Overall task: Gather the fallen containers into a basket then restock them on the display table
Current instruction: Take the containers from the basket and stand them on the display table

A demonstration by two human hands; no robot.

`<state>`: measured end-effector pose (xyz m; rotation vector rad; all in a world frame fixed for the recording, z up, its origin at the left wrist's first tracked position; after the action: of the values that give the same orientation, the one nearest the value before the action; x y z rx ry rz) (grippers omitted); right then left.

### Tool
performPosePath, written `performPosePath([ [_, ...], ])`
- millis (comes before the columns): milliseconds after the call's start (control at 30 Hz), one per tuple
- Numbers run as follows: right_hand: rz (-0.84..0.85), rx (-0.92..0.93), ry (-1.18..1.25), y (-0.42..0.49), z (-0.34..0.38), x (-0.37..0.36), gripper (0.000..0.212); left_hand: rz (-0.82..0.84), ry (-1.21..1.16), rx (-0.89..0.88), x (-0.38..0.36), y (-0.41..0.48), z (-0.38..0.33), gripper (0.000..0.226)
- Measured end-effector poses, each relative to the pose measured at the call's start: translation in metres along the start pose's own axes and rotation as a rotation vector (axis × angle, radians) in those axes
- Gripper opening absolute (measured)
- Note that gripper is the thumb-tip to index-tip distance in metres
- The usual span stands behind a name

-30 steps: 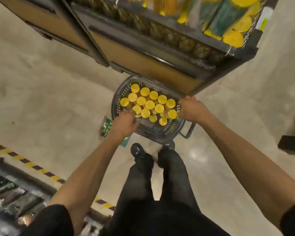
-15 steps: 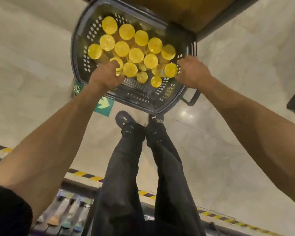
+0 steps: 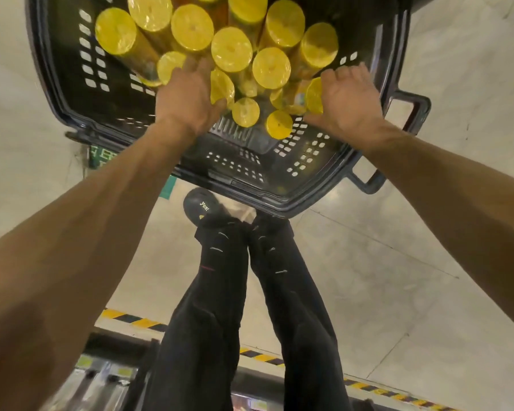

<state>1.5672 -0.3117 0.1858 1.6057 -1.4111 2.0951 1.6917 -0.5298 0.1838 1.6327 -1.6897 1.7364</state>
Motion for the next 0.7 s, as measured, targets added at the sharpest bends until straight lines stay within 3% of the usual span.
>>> performPosePath([
  [233,-0.049,-0.076,-0.123,0.016,0.010,-0.020,0.081,-0.039,0.153,0.067,-0.019,0.007,0.000,0.071],
  [367,-0.077,-0.117,-0.200,0.025,0.013,-0.031,0.076,-0.066,0.217,0.047,-0.027,0.014,0.002,0.076],
  [567,-0.123,-0.129,-0.167,0.030,0.010,-0.043,0.068,-0.136,0.194,0.022,-0.036,0.021,0.007,0.076],
  [700,-0.083,-0.129,-0.046,0.026,0.011,-0.037,0.082,-0.140,0.149,0.016,-0.031,0.018,0.006,0.076],
])
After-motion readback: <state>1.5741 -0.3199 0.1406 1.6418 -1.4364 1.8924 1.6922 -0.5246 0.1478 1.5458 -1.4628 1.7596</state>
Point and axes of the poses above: each hand's wrist, its own y-axis towards the middle knuckle, its own x-axis out of the back of the hand, z = x × y, the point moved 4 cm from there along y, towards the middle knuckle, and after that the axes turned 1 degree about x, right-handed, at the moved point
